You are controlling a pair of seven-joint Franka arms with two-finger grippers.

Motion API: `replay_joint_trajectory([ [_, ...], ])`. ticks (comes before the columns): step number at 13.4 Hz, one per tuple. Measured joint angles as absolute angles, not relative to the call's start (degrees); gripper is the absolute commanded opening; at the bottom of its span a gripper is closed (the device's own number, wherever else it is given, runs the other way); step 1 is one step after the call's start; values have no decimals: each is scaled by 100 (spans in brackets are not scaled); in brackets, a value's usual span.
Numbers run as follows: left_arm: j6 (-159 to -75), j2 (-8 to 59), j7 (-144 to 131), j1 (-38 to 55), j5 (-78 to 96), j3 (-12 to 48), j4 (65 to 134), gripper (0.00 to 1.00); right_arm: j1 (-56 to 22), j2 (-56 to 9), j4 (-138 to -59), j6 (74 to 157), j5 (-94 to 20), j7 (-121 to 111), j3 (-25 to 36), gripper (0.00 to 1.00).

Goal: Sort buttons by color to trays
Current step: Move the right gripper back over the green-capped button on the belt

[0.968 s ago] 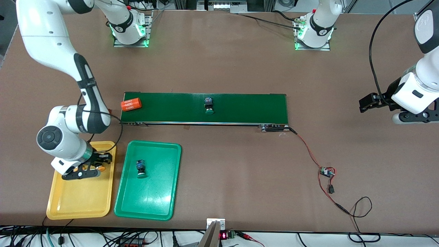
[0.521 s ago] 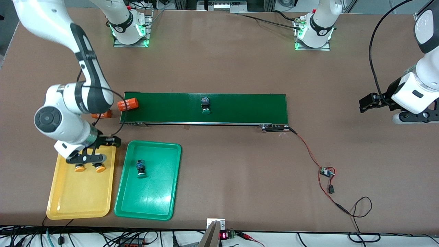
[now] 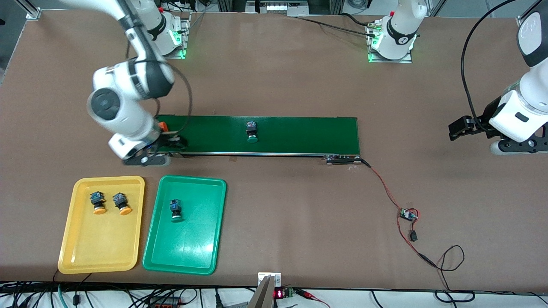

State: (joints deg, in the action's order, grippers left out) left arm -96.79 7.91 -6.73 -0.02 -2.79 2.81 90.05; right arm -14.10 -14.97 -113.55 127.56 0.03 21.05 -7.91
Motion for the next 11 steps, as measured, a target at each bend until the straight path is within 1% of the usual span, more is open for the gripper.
replay_joint_trajectory([
  [3, -9676, 795, -625, -2, -279, 281, 9005, 100, -1510, -1456, -11690, 13212, 3, 2435, -1261, 100],
  [8, -9676, 796, -594, -2, -279, 281, 9005, 100, -1558, -1456, -11968, 13473, 4, 2753, -1605, 100],
  [11, -9676, 796, -588, -2, -279, 281, 9005, 100, -1758, -1458, -12153, 13739, 33, 3154, -1711, 100],
])
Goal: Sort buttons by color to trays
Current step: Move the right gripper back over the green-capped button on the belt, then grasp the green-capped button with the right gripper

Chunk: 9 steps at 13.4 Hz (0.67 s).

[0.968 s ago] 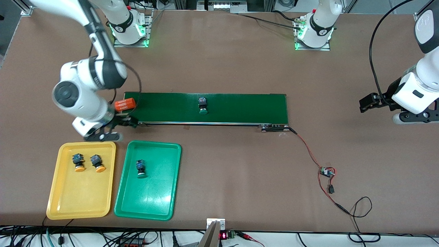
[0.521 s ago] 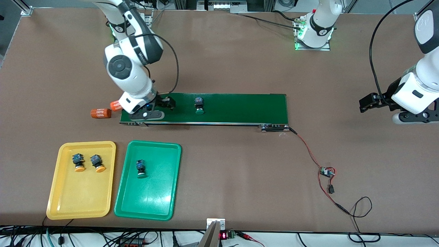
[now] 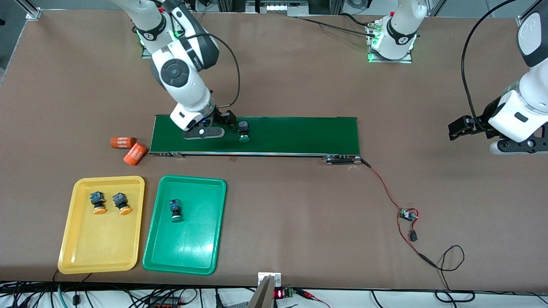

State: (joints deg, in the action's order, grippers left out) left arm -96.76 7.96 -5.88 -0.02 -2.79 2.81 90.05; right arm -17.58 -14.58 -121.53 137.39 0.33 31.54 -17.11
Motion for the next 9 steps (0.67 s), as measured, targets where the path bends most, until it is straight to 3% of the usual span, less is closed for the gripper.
replay_joint_trajectory([
  [9, -9676, 796, -587, -2, -279, 281, 9005, 100, -2046, -1738, -12380, 13978, 894, 4082, -1732, 100],
])
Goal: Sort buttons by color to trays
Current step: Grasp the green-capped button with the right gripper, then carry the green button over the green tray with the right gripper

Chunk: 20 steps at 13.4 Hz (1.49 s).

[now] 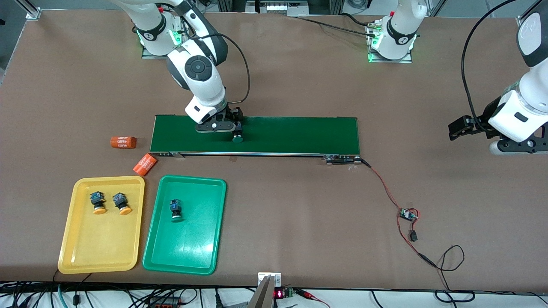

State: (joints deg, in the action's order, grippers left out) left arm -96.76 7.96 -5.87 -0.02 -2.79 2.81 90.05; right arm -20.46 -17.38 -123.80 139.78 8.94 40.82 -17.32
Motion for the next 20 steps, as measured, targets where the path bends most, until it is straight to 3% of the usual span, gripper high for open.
replay_joint_trajectory([
  [8, -9676, 796, -587, -5, -279, 281, 9005, 100, -2053, -1848, -12379, 14142, 907, 4144, -1751, 100],
  [10, -9676, 796, -587, -5, -279, 281, 9005, 100, -2048, -1928, -12379, 14231, 907, 4152, -1750, 81],
  [12, -9676, 796, -587, -5, -279, 281, 9005, 100, -2041, -2010, -12378, 14296, 907, 4162, -1744, 34],
  [13, -9676, 796, -587, -5, -279, 281, 9005, 100, -2033, -2041, -12377, 14321, 908, 4163, -1741, 16],
  [14, -9676, 796, -587, -5, -279, 281, 9005, 100, -2022, -2055, -12374, 14330, 908, 4164, -1737, 5],
  [15, -9676, 796, -587, -6, -279, 281, 9005, 100, -2009, -2055, -12366, 14330, 908, 4165, -1729, 0],
  [20, -9676, 796, -587, -8, -279, 281, 9005, 100, -1869, -2018, -12020, 14019, 919, 4165, -1708, 0],
])
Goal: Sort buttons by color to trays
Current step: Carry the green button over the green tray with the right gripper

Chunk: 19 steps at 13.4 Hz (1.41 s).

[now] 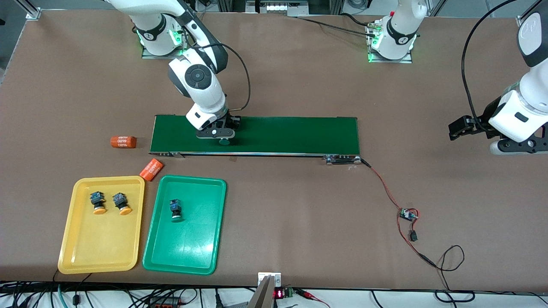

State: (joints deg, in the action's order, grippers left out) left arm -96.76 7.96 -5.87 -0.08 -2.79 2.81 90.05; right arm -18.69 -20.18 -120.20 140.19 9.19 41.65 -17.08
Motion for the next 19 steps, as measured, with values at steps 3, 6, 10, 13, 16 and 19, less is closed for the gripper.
replay_joint_trajectory([
  [3, -9676, 796, -587, -8, -279, 281, 9005, 100, -1787, -1898, -11101, 12993, 930, 4096, -1645, 0],
  [6, -9676, 796, -587, -10, -279, 280, 9005, 100, -1664, -1878, -10312, 12481, 930, 3484, -1407, 0],
  [10, -9676, 797, -587, -11, -279, 280, 9005, 100, -1603, -2473, -9482, 12355, 924, 2463, -740, 0],
  [13, -9676, 801, -587, -11, -279, 279, 9005, 100, -1602, -3261, -8548, 12261, 826, 2125, -490, 0],
  [16, -9681, 808, -587, -11, -279, 279, 9005, 100, -1675, -3979, -7728, 12290, 814, 2119, -447, 1],
  [19, -9681, 836, -587, -11, -279, 279, 9005, 100, -1755, -4472, -7416, 12749, 813, 2119, -395, 1],
])
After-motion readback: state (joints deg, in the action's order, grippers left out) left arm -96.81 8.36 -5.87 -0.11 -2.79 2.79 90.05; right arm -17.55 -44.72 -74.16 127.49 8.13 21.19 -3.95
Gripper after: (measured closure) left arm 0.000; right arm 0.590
